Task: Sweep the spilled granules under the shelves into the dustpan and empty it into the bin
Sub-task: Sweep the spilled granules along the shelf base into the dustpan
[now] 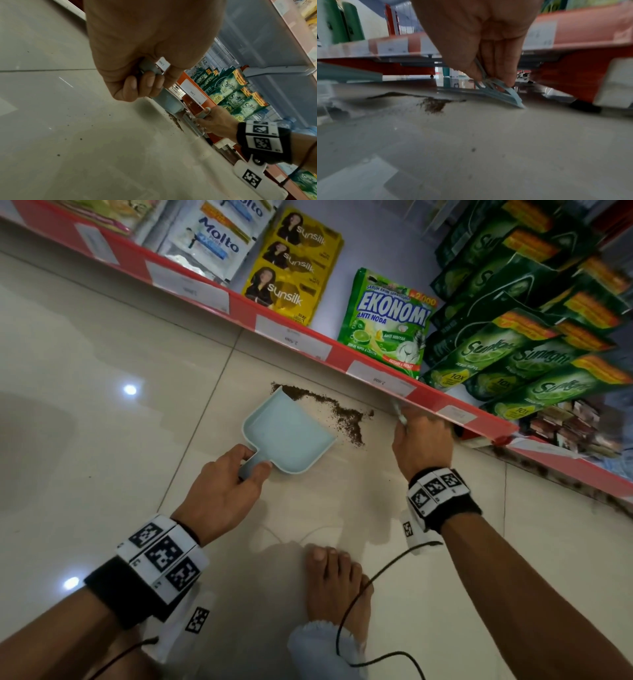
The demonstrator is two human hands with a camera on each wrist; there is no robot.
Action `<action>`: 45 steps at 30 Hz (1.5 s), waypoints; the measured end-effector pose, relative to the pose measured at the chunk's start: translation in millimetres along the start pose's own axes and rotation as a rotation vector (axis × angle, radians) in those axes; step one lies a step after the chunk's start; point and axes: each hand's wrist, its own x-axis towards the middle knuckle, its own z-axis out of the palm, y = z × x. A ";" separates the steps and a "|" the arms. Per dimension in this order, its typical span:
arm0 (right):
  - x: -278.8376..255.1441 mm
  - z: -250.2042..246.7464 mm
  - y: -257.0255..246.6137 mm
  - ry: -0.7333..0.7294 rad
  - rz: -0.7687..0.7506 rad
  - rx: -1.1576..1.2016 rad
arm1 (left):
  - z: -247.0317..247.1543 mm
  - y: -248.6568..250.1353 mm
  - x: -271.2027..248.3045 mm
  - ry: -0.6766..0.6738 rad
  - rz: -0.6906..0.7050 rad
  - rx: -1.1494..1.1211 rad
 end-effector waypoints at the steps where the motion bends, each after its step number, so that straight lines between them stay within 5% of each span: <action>1: -1.2 4.3 -6.5 -0.045 -0.028 0.011 | -1.0 -0.5 -0.1 0.004 0.001 -0.005; 5: -17.7 10.9 -37.2 -0.105 -0.195 0.156 | -6.1 -4.1 -2.4 0.025 -0.002 -0.015; 8: -27.4 1.1 -50.6 -0.013 -0.270 0.245 | -10.7 -5.4 -3.2 0.043 -0.016 -0.001; 11: -16.4 -5.3 -47.8 0.097 -0.188 0.184 | -15.3 -6.6 -3.1 0.058 -0.023 -0.017; 15: 11.4 4.6 -41.4 -0.006 -0.079 -0.010 | -19.6 -8.0 -4.7 0.067 -0.027 -0.020; 21: 42.6 28.1 -82.9 -0.095 -0.215 0.105 | -31.7 -16.9 -9.3 0.087 -0.050 -0.056; 26: 20.4 18.2 -100.1 -0.188 -0.578 0.341 | -38.8 -23.1 -10.2 0.102 -0.065 -0.091; 30: 24.4 4.8 -111.6 -0.060 -0.609 0.448 | -40.8 -29.0 -9.5 0.128 -0.065 -0.116; 37: 61.3 -3.8 -204.3 -0.082 -0.820 0.337 | -42.6 -43.2 -12.5 0.169 -0.070 -0.072; 45: 91.8 17.5 -306.1 -0.114 -0.867 0.020 | -53.2 -60.1 -22.7 0.224 -0.088 -0.072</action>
